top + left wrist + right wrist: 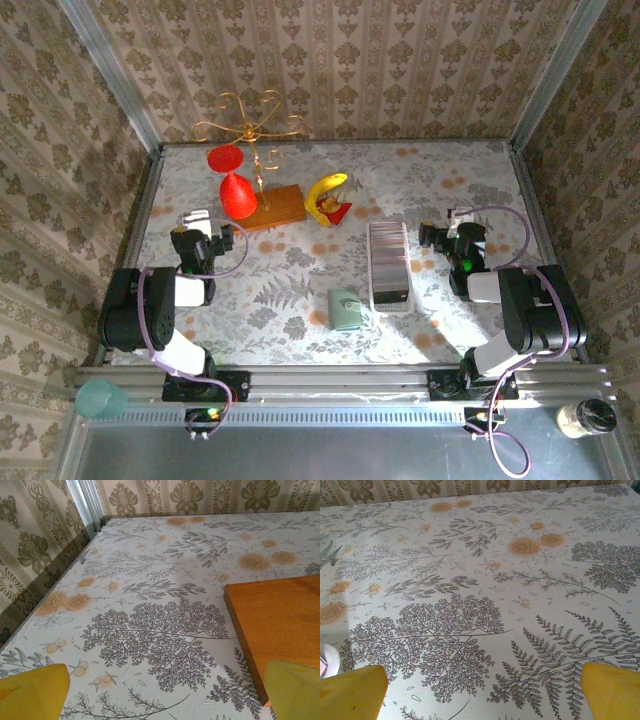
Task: Put the credit cards into the card holder
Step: Reset both arms
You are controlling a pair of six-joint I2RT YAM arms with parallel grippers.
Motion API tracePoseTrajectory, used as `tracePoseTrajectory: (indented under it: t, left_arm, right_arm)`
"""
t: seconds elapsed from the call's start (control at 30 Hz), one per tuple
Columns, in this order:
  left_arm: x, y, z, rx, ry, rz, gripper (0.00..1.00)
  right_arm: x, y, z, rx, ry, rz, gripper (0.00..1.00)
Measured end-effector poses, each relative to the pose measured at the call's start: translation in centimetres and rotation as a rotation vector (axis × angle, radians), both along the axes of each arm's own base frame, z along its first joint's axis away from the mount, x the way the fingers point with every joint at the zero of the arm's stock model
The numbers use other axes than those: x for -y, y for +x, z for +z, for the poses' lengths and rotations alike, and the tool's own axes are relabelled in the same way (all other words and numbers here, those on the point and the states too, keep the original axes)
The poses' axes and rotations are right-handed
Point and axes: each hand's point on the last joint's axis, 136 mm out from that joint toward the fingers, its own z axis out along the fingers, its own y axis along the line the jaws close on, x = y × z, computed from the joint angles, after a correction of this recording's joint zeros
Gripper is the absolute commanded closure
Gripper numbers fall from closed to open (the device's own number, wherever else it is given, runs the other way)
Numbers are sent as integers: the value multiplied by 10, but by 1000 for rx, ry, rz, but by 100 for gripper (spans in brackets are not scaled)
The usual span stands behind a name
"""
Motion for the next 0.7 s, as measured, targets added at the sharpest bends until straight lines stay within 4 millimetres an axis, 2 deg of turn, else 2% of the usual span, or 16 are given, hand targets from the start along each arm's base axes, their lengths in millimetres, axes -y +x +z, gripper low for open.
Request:
tracePoseTrajectory:
  t: [0.7]
  left_arm:
    - [0,0,0,-4,23,-8,0]
  right_arm:
    - [-5,1,1,0,-20,29,0]
